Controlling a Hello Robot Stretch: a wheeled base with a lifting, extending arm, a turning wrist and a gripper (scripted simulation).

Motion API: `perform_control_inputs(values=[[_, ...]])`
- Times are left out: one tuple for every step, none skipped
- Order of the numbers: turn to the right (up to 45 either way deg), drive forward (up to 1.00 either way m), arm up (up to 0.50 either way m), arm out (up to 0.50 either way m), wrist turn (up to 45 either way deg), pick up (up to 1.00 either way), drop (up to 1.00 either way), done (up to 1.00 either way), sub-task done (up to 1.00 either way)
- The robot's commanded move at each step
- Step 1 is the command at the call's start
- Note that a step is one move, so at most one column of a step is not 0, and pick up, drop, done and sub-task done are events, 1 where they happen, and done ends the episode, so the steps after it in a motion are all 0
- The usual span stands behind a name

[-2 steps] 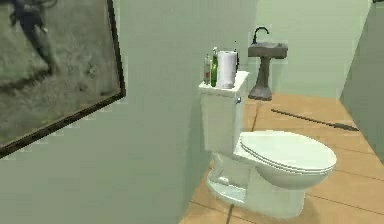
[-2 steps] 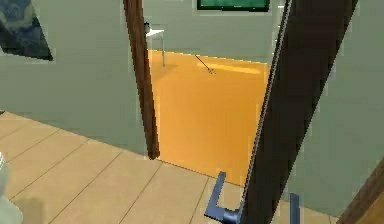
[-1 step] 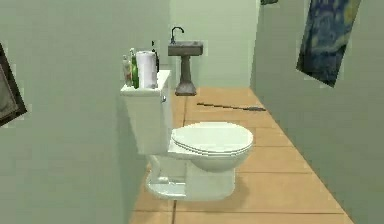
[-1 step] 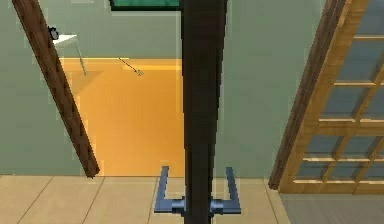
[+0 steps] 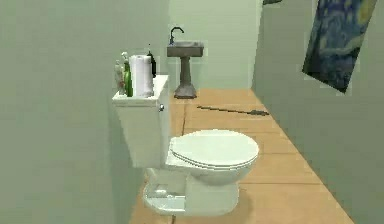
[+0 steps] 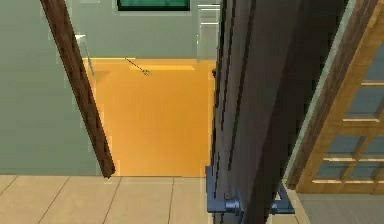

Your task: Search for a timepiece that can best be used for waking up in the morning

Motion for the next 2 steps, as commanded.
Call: perform_control_inputs(values=[[45.0, 0.00, 0.00, 0.00, 0.0, 0.00, 0.00, 0.00, 0.00], [0.0, 0.20, 0.00, 0.00, 0.0, 0.00, 0.00, 0.00, 0.00]])
